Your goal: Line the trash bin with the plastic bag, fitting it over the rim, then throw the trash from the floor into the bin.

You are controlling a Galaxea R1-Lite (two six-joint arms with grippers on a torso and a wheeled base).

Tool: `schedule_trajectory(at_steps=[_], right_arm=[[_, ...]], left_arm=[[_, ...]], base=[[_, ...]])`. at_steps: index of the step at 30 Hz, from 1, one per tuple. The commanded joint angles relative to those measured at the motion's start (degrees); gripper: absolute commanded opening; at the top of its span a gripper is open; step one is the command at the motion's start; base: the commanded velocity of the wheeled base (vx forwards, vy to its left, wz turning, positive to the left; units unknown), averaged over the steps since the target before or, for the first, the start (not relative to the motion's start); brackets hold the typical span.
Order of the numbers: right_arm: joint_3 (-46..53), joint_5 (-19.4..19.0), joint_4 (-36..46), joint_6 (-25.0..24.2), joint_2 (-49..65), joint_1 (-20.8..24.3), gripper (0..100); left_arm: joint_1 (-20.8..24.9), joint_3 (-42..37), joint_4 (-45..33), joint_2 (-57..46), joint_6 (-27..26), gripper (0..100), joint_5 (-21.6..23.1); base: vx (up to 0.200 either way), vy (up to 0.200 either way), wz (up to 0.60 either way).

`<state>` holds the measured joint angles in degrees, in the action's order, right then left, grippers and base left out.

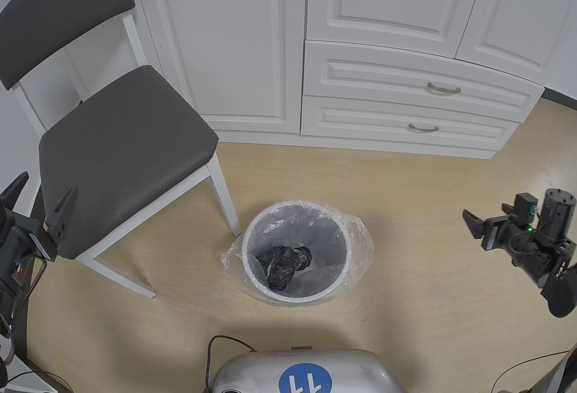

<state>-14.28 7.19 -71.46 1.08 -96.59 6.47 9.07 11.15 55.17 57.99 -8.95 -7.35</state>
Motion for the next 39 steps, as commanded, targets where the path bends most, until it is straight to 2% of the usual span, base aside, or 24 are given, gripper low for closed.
schedule_trajectory(at_steps=[1, 5, 6, 7, 9, 12, 14, 19, 22, 23, 24, 25, 27, 31, 35, 39], right_arm=[[6.37, 0.10, 7.39, -0.47, 20.47, -7.97, 100], [2.94, -0.16, 24.00, -0.65, 35.85, -11.13, 100], [2.76, -0.16, 24.70, -0.65, 36.47, -11.22, 100], [-0.40, -0.51, 34.20, -0.91, 44.12, -11.57, 100], [-4.18, -0.86, 45.18, -1.26, 52.46, -11.57, 100], [-7.08, -0.86, 57.22, -2.49, 62.40, -11.13, 100], [-6.99, -0.95, 61.18, -3.63, 68.20, -10.78, 100], [-3.83, -1.13, 62.76, -6.45, 77.78, -10.78, 100], [0.92, -4.64, 62.76, -7.76, 87.27, -10.78, 100], [0.92, -4.64, 62.76, -7.76, 87.27, -10.78, 100], [3.38, -7.54, 62.23, -8.91, 91.66, -10.43, 100], [4.70, -8.25, 62.14, -9.43, 92.89, -8.93, 100], [6.37, -8.16, 61.97, -10.23, 96.50, -6.39, 100], [10.06, -7.02, 61.88, -11.63, 96.59, -6.47, 100], [14.28, -5.43, 61.53, -10.93, 96.59, -6.47, 100], [14.28, -4.47, 61.27, -11.10, 96.59, -6.47, 100]], left_arm=[[0.25, 5.98, -4.90, -6.22, 0.33, 100, 0.06], [0.60, 12.58, -17.82, -12.81, 0.42, 100, 0.23], [0.69, 12.84, -18.35, -13.17, 0.42, 100, 0.23], [0.77, 15.74, -25.20, -16.68, 0.42, 100, 0.32], [0.86, 17.76, -32.06, -20.55, 0.51, 100, 0.41], [0.77, 17.76, -38.12, -26.00, 1.74, 100, 0.32], [0.77, 16.88, -40.58, -29.87, 2.80, 100, 0.32], [0.77, 15.92, -46.21, -36.28, 3.24, 100, 0.32], [-0.37, 15.39, -49.73, -40.76, 3.24, 100, 0.41], [-0.37, 15.39, -49.73, -40.76, 3.24, 100, 0.41], [-1.69, 14.51, -50.08, -42.43, 3.24, 100, 0.41], [-2.30, 13.89, -50.16, -43.49, 3.24, 100, 0.41], [-3.36, 12.75, -50.25, -45.86, 3.15, 100, 0.41], [-5.47, 10.82, -51.83, -50.17, 3.15, 100, 0.41], [-7.31, 9.06, -54.91, -54.48, 2.88, 100, 0.50], [-9.07, 5.72, -56.41, -57.99, 3.15, 100, 0.93]], base=[[0.000, 0.000, 0.00], [0.000, 0.000, 0.00], [0.000, 0.000, 0.00], [0.000, 0.000, 0.00], [0.000, 0.000, 0.00], [0.000, 0.000, 0.00], [0.000, 0.000, 0.00], [0.000, 0.000, 0.00], [0.000, 0.000, 0.00], [0.000, 0.000, 0.00], [0.000, 0.000, 0.00], [0.000, 0.000, 0.00], [0.000, 0.000, 0.00], [0.000, 0.000, 0.00], [0.000, 0.000, 0.00], [0.000, 0.000, 0.00]])
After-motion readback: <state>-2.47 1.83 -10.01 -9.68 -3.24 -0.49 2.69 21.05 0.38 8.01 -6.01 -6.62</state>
